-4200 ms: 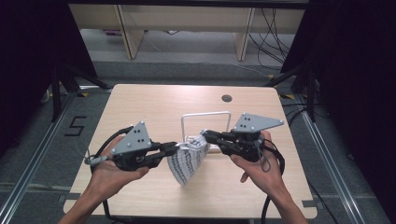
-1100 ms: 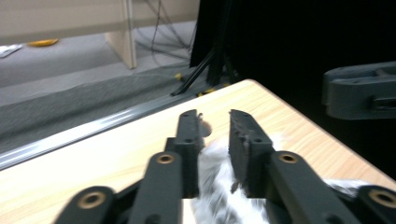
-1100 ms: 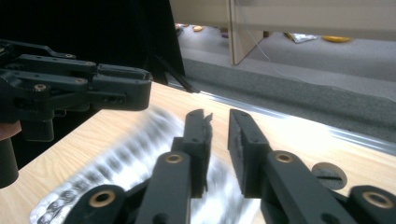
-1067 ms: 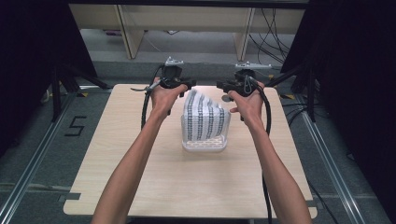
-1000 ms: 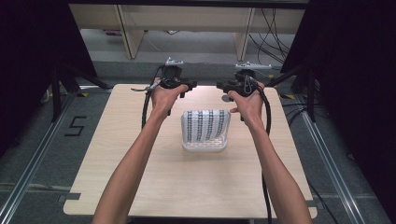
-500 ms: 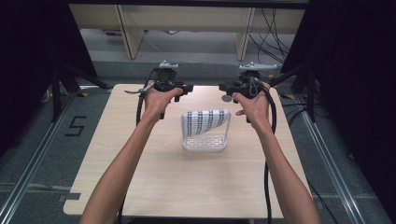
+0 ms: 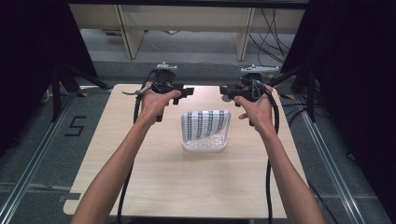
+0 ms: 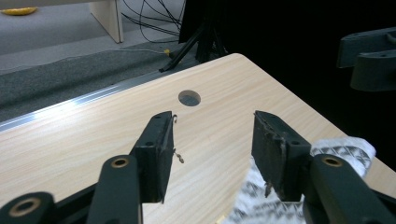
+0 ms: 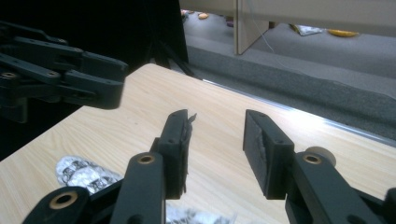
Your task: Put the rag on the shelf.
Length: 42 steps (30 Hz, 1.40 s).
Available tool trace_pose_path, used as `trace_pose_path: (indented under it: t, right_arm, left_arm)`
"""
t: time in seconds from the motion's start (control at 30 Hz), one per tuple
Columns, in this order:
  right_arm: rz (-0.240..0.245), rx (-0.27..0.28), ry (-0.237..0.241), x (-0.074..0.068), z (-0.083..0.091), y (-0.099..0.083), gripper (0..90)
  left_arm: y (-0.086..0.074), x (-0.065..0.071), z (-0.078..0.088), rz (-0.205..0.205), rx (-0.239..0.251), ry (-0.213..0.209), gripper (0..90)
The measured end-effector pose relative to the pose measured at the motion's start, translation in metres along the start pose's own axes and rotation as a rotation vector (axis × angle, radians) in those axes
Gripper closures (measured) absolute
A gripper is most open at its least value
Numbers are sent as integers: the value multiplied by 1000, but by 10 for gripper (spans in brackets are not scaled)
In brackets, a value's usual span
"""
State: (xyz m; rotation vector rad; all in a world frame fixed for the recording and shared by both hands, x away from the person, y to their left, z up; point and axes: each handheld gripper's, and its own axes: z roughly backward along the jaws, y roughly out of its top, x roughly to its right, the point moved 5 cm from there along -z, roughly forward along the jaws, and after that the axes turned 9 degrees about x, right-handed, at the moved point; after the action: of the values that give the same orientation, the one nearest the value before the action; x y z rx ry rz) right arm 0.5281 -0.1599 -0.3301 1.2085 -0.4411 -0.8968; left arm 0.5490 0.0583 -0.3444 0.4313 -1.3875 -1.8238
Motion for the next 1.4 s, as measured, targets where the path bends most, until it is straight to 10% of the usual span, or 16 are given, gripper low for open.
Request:
trace_pose_path:
  t: [1.4]
  right_arm:
    - [-14, 28, 16, -10, 39, -10, 332]
  left_arm:
    - [-14, 25, 53, -20, 26, -50, 244]
